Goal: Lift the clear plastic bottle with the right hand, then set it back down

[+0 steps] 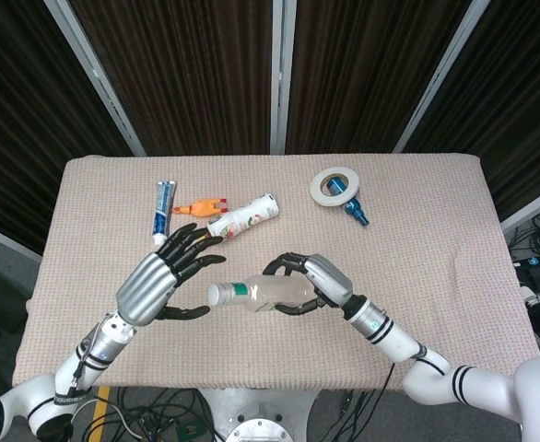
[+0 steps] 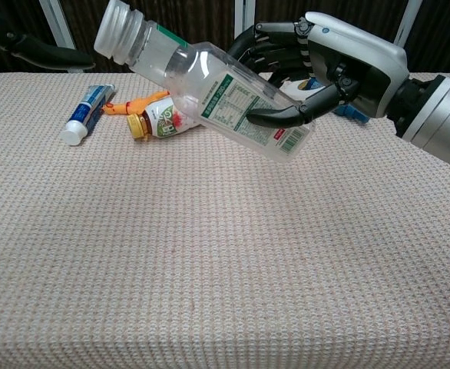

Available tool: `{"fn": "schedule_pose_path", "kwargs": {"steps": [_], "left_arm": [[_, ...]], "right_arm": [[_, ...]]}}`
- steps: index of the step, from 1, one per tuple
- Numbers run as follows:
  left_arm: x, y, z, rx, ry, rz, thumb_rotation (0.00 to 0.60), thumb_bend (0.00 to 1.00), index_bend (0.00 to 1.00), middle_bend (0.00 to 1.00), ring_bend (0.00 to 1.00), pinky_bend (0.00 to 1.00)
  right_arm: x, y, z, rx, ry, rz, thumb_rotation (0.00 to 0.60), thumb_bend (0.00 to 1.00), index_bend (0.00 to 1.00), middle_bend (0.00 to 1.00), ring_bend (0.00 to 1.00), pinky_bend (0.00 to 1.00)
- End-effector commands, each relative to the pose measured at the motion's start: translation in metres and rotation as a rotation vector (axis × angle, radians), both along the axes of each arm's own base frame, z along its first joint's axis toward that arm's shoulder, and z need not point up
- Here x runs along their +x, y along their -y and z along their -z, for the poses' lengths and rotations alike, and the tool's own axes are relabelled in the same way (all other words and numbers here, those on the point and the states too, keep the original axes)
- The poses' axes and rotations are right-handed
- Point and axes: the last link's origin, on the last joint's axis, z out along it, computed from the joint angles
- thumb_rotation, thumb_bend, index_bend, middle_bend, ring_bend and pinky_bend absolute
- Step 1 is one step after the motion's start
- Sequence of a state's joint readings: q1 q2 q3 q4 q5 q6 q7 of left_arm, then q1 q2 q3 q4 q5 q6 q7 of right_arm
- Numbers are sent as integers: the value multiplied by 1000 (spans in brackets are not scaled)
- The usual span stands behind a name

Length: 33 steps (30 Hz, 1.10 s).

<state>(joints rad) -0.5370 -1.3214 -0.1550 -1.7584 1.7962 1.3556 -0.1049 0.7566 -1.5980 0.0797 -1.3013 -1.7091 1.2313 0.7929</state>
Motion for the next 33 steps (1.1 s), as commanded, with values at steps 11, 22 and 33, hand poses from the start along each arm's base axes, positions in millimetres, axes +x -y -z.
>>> {"fn": "schedule_pose_path", "kwargs": {"steps": [11,22,33], "left_arm": [[3,2,0,2,8,12,600,65,231,102,35,0],[4,5,-1,-4,-13,21,600,64,232,102,35,0],[-2,5,-1,-29,-52,2,600,147,320,102,35,0]], "right_arm": [[0,-2,3,-1,-20,-2,600,431,510,468,307,462],[-1,-2,3,-3,-21,-1,600,431,510,468,307,461],[-1,-1,3,-4,-18,0,600,430,510,468,307,461]]}}
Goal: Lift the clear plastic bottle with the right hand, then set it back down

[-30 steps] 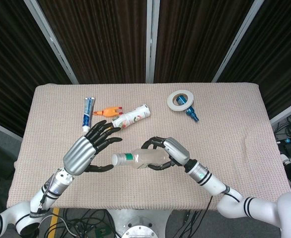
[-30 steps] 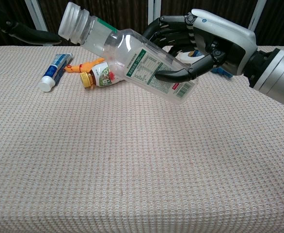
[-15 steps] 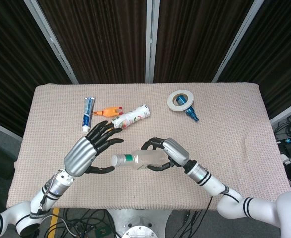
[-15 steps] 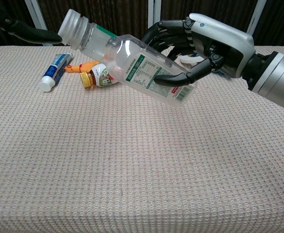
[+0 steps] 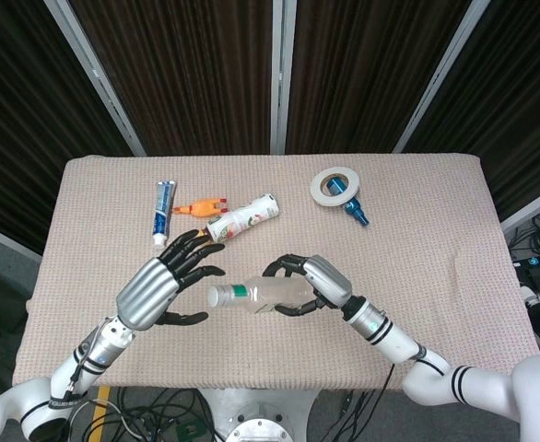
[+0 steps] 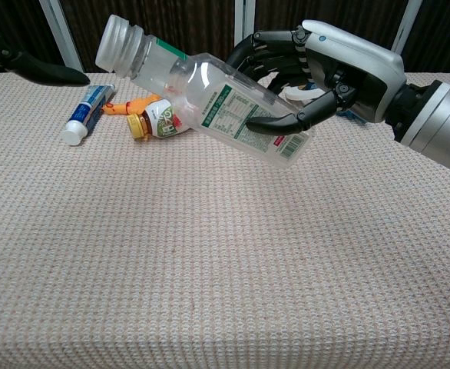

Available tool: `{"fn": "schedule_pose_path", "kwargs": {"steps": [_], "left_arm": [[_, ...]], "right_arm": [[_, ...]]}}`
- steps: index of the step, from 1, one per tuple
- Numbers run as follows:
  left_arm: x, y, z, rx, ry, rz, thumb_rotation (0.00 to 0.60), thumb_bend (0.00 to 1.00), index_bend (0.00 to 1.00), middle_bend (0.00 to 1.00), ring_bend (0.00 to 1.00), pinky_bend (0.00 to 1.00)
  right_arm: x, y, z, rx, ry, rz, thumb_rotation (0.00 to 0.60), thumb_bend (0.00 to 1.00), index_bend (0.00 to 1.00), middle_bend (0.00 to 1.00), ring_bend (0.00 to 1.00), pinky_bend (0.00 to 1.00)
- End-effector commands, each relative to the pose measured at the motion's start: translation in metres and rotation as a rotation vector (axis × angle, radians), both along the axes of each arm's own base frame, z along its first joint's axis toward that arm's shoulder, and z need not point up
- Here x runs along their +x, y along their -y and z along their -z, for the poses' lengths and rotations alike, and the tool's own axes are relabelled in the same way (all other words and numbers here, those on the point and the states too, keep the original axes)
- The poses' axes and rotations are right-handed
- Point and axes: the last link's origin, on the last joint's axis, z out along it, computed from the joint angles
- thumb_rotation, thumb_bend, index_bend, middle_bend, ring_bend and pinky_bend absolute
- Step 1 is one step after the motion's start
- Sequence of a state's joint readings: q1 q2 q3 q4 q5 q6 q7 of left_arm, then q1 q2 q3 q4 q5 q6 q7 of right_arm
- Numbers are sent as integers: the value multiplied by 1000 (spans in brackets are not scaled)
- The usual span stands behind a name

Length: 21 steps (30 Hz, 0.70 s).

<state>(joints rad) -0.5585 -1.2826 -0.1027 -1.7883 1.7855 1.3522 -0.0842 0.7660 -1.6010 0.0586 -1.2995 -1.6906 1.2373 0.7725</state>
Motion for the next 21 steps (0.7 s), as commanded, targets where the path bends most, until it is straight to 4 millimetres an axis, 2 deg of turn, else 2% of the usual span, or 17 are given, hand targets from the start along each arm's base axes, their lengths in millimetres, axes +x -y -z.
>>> {"fn": "schedule_pose_path", "kwargs": {"steps": [1,6,21], "left_arm": [[0,0,0,-4,-2,0,600,158,324,101,35,0],[1,0,0,-12,-11,2,600,199,341,102,35,0],[2,0,2,-26,-14,2,600,237,372,101,35,0]], "right_arm": [[1,0,0,0,1,-2,600,430,510,468,307,461],[1,0,0,0,2,-1,600,431,510,468,307,462],[0,0,0,1,11,-1,600,431,510,468,307,461]]}}
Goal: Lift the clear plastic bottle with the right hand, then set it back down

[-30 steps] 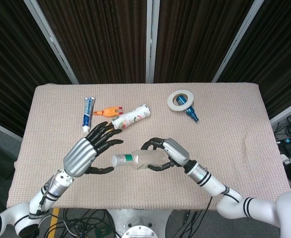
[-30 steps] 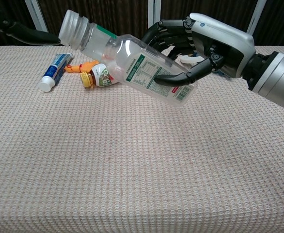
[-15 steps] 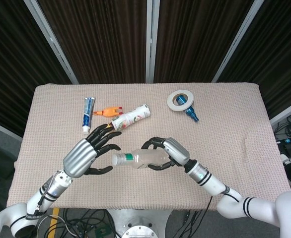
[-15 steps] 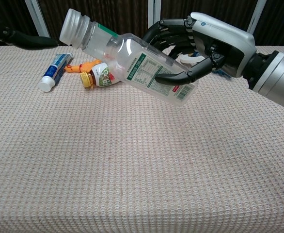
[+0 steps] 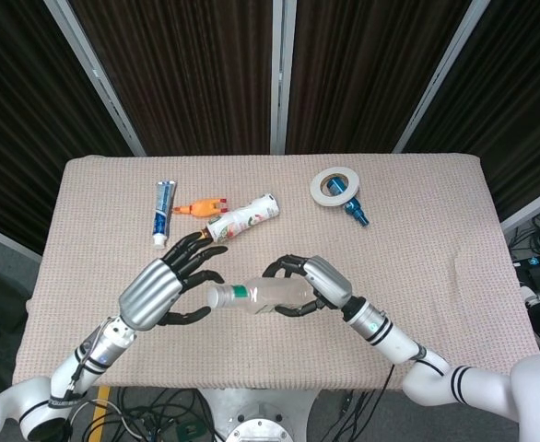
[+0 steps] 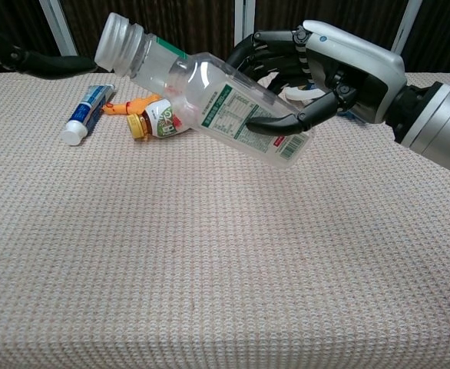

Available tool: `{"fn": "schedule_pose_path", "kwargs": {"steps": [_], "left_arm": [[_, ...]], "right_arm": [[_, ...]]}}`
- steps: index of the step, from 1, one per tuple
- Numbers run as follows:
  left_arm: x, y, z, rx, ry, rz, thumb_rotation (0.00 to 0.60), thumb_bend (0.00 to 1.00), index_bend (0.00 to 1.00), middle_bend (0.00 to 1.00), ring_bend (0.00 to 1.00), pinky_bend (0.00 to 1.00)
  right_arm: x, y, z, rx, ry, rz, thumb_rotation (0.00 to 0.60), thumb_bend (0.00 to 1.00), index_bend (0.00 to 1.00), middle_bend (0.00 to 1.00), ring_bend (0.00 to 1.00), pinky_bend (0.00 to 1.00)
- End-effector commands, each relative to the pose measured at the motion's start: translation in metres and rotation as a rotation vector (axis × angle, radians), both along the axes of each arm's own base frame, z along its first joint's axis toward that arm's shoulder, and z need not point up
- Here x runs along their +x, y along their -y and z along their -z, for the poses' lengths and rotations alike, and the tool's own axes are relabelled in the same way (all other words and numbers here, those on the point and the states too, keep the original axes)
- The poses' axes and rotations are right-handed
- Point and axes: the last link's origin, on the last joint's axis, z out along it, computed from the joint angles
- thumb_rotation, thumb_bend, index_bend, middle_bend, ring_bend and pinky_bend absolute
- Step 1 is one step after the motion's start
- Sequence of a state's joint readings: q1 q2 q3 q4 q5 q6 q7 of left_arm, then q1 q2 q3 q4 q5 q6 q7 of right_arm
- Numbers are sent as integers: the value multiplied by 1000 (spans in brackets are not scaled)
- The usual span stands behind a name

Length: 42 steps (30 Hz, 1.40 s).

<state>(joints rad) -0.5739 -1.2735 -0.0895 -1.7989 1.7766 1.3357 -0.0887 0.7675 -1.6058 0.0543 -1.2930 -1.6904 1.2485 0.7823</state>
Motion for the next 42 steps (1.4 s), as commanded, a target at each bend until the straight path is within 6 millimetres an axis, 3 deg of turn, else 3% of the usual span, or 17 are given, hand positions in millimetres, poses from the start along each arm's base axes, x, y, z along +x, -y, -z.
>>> {"fn": "schedule_pose_path", "kwargs": {"steps": [1,16,26,42], "left_arm": [[0,0,0,-1,-1,1,600,236,373,101,35,0],[-2,-1,1,-3,4,-5,600,242,408,101,34,0],[0,-1,3,-16,19,-4,600,311,460,119,35,0],[-2,0,-1,-17,53,-6,600,326,464,120,35,0]], "right_arm": [[0,0,0,0,1,0,600,431,510,468,307,461],[1,0,1,0,4,1,600,431,510,468,307,461],[1,-1,1,-2,10,3,600,431,514,471,307,462],[-5,-1,-3,-23,19,14,600,431,518,474,307,462]]}}
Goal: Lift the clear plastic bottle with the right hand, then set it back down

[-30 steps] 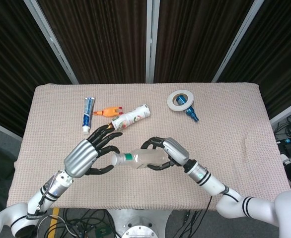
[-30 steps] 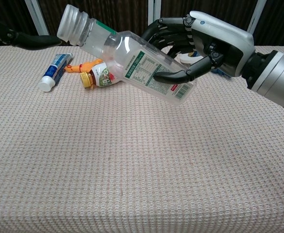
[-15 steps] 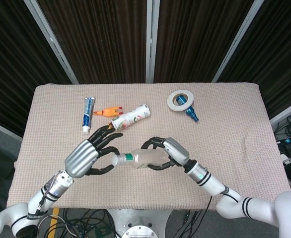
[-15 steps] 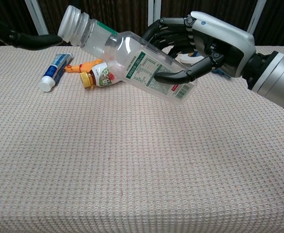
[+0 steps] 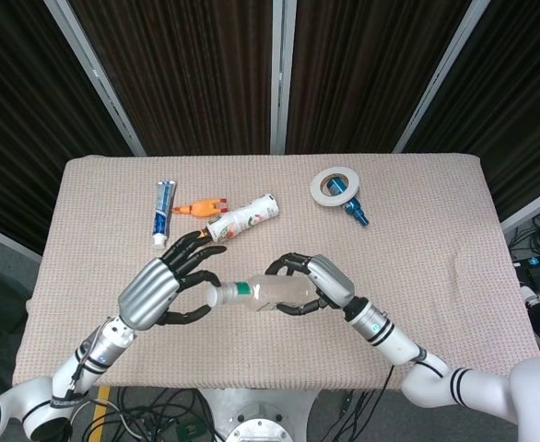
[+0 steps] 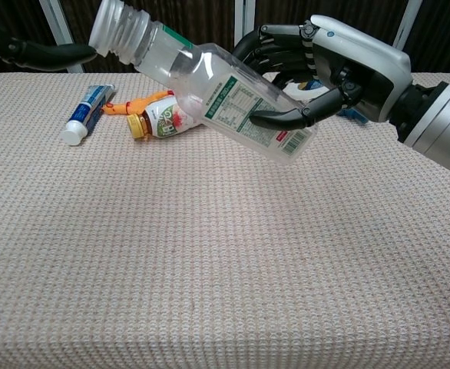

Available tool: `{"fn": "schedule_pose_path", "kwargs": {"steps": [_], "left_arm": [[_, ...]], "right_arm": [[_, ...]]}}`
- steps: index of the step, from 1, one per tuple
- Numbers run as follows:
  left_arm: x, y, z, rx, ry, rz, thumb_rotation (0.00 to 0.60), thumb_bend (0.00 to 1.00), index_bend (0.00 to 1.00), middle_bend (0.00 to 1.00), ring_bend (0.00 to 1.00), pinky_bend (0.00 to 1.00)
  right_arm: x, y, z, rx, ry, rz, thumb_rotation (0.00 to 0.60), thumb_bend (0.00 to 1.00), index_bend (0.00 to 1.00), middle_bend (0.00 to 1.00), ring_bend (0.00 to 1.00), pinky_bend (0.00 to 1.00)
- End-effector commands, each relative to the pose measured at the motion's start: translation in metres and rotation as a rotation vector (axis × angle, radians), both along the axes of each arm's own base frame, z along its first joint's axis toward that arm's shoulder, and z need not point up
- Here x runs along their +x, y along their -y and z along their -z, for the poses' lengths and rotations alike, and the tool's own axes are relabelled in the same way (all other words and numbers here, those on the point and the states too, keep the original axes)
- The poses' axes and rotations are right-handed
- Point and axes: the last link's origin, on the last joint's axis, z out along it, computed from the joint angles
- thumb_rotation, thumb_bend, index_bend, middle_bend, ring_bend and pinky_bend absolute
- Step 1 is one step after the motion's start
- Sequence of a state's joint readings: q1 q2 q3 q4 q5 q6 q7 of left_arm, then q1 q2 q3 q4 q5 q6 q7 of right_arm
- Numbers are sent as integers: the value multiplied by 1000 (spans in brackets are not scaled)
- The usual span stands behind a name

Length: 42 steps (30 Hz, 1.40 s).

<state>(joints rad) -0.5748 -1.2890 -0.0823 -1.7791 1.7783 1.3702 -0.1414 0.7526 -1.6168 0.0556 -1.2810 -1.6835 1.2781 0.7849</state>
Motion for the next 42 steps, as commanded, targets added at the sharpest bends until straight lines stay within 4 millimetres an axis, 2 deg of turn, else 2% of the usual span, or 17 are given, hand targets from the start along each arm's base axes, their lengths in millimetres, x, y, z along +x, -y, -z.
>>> {"fn": "schedule_pose_path", "kwargs": {"steps": [1,3,6,11,16,22,27,28,30,32,37,39,42], "left_arm": [[-1,0,-1,3,-3,-1,600,325,464,120,35,0],[-5,-2,-3,14,-11,-10,600,324,463,120,35,0],[-21,-8,-7,40,-53,-61,600,322,458,120,35,0],[-60,-21,-7,101,-285,-185,600,324,458,120,35,0],[-83,-27,17,86,-496,-252,600,332,455,120,34,0],[-93,-35,46,48,-639,-304,600,332,443,120,35,0],[-94,-37,66,-17,-688,-318,600,329,431,120,34,0],[-95,-38,68,-20,-694,-325,600,322,405,120,35,0],[-95,-39,69,-19,-693,-339,600,246,302,117,35,0],[-93,-40,66,-5,-670,-352,600,183,245,111,35,0],[-88,-37,43,28,-567,-377,600,160,223,108,35,0],[-90,-33,30,52,-526,-386,600,159,220,108,35,0],[-97,-26,10,97,-466,-402,600,146,220,108,35,0]], "right_arm": [[-3,1,-3,-9,-13,-2,600,431,518,474,307,462],[-8,2,-6,-22,-39,0,600,431,518,474,307,462],[-24,5,-16,-59,-115,7,600,431,518,473,307,462],[-59,7,-43,-139,-290,25,600,431,518,471,307,462],[-69,12,-66,-171,-403,37,600,431,518,474,307,462],[-75,12,-76,-194,-468,58,600,431,520,477,307,462],[-78,13,-71,-185,-523,70,600,431,520,477,306,462],[-78,15,-69,-184,-537,69,600,431,520,475,306,462],[-78,17,-65,-190,-562,65,600,431,520,467,305,462],[-76,21,-60,-208,-594,57,600,431,521,459,305,461],[-72,29,-39,-235,-665,46,600,431,501,425,290,426],[-73,31,-30,-241,-699,47,600,428,460,408,272,406],[-75,30,-19,-252,-733,48,600,407,332,349,216,348]]}}
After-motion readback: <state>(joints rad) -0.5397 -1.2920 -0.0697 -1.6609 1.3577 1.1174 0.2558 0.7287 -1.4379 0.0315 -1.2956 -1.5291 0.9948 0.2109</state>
